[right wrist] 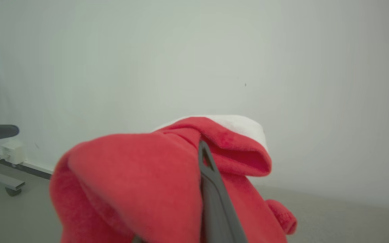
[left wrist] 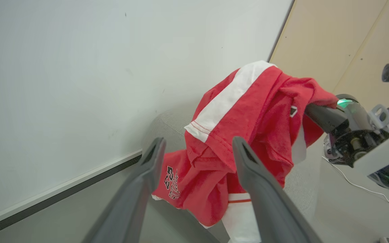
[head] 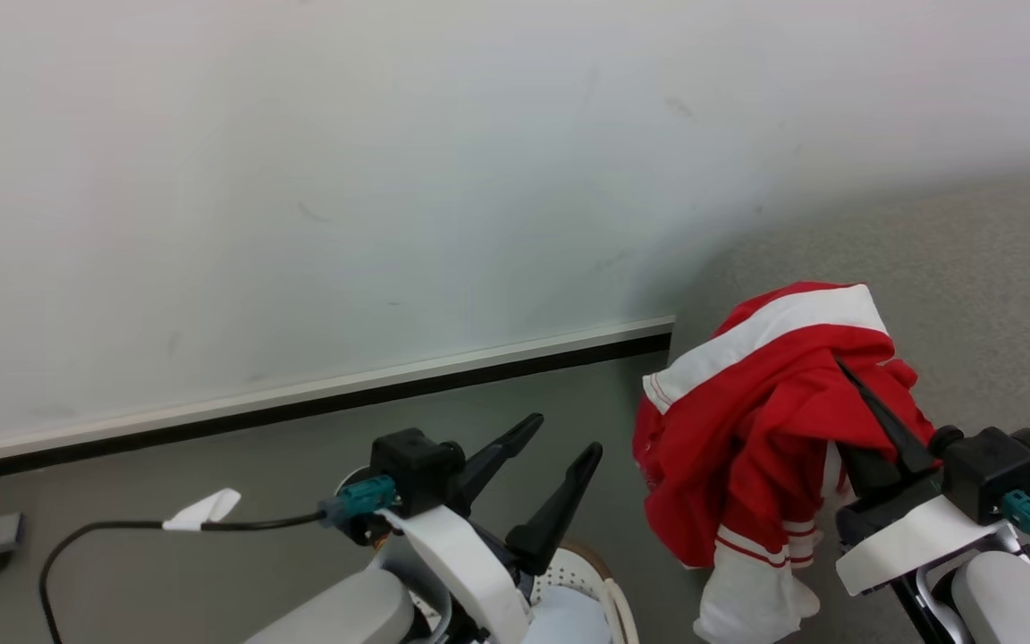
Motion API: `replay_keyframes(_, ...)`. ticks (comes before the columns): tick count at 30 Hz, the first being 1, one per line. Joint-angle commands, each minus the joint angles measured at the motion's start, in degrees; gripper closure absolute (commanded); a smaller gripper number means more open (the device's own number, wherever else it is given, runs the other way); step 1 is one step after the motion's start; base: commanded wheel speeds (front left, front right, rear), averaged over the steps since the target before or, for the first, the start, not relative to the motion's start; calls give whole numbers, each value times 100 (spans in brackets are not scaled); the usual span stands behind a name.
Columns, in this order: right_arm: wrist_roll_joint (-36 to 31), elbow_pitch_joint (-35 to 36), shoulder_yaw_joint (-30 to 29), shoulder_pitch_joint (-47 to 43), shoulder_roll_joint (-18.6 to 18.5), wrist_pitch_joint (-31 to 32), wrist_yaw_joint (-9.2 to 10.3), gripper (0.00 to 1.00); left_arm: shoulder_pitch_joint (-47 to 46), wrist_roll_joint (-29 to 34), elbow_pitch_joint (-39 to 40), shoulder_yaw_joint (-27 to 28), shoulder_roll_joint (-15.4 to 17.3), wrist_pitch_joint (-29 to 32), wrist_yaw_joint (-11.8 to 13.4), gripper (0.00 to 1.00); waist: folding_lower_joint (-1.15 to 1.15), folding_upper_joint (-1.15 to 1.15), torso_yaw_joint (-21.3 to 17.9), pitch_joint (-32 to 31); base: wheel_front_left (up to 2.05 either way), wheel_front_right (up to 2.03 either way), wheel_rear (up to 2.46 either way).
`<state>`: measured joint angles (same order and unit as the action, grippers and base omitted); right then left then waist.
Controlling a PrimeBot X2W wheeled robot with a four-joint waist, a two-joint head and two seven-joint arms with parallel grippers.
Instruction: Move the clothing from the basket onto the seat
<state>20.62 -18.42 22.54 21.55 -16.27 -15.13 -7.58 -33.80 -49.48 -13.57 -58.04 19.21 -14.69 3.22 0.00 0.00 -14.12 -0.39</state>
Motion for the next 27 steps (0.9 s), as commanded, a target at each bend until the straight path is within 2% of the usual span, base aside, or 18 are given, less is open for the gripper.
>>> replay_keyframes(1, -51, 63, -94, -90, -30, -3, 16, 100, 45, 150, 62, -9, 31, -16, -34, 0, 0, 0, -257, 43, 0, 0, 0)
replay_keyframes(18, -244, 353, -665, -307, 104, -3, 16, 100, -74, 553, 286, -196, 69, -41, -134, 0, 0, 0, -1499, 262, 0, 0, 0)
replay_keyframes(27, -300, 472, -941, -422, 193, -3, 16, 100, -227, 650, 239, -278, 2, 10, -182, 0, 0, 0, -1656, 441, 0, 0, 0)
